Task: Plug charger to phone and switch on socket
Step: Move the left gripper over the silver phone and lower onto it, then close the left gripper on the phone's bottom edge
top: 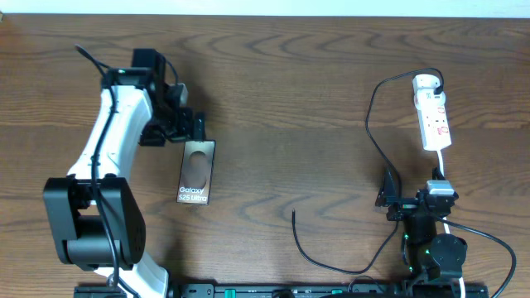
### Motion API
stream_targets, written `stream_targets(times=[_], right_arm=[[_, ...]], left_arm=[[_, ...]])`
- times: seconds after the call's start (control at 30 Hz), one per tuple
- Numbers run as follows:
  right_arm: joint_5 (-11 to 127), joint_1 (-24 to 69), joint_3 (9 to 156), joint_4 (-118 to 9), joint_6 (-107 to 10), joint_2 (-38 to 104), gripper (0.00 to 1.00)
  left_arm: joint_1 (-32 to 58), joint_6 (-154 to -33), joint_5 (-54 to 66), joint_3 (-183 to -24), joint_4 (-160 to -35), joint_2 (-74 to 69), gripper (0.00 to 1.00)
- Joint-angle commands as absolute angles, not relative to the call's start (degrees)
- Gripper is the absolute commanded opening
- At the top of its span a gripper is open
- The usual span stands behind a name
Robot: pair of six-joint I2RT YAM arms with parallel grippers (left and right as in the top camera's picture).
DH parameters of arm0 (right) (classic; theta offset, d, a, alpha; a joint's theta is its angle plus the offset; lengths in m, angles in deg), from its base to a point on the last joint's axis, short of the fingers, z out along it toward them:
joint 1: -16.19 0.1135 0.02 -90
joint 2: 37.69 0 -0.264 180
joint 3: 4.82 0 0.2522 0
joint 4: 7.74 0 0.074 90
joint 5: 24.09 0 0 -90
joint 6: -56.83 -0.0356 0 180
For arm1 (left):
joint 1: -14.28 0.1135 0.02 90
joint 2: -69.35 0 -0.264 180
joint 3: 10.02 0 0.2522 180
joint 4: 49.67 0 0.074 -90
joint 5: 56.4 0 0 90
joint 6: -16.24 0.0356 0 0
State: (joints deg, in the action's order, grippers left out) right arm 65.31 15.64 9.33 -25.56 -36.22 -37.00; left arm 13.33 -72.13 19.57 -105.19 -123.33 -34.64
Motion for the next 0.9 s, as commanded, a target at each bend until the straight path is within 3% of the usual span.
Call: stream_targets(times=[0.0,0.1,0.57,0.87], right_arm=[[65.4,16.3,9.3,-25.8,-37.0,-37.3,0.99],[65.4,16.3,9.3,-25.8,-37.0,-37.3,0.99],[65.4,16.3,9.3,-25.8,-37.0,-37.3,0.99],[65.4,16.3,9.3,-25.8,-37.0,-37.3,0.99]], left_arm=[[11.3,-74.2,23.2,-102.4,-121.7,-34.2,0.98],[9.7,-77.4,27.7,-99.1,-118.6,-33.5,0.98],[6.8,-78.8,27.4,-84.1,-108.8,-20.1,0.98],[6.8,-78.8,27.4,-76.8,-101.8,-19.2,0.98]])
